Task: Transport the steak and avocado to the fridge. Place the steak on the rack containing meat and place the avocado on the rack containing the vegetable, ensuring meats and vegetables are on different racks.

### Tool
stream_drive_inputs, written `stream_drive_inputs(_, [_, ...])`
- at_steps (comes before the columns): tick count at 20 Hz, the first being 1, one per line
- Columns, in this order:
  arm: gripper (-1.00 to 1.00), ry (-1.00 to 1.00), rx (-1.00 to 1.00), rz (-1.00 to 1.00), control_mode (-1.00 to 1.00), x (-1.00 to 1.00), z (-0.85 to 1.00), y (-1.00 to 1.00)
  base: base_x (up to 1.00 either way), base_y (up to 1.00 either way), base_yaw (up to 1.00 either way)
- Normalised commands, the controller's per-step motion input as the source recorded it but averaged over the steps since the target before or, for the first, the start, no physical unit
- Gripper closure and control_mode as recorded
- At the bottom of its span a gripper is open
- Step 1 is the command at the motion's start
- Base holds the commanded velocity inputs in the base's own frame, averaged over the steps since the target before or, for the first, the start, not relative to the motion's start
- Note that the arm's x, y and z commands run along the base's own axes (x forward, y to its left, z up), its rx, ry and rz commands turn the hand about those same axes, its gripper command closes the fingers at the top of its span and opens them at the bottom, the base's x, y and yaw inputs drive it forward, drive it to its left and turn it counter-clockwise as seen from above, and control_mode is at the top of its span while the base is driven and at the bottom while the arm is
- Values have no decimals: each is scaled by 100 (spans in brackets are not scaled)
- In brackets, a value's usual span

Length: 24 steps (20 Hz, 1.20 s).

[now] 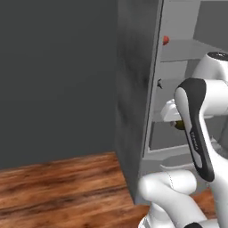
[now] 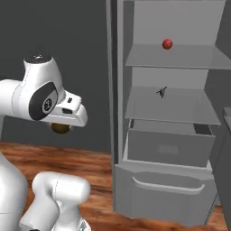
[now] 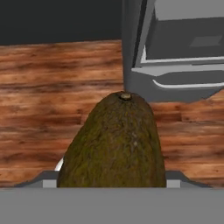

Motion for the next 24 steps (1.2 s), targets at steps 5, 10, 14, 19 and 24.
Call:
stream_drive_inputs(5, [100, 0, 0, 0, 100, 0, 0, 0, 6, -6, -47])
stream_drive_inputs(10, [100, 0, 0, 0, 100, 0, 0, 0, 12, -40, -46])
stream_drive_inputs(14, [100, 0, 0, 0, 100, 0, 0, 0, 39, -31, -13])
stream_drive_inputs(19, [100, 0, 0, 0, 100, 0, 0, 0, 91, -12, -14])
stream_drive_inputs(24, [100, 0, 0, 0, 100, 0, 0, 0, 89, -66, -3])
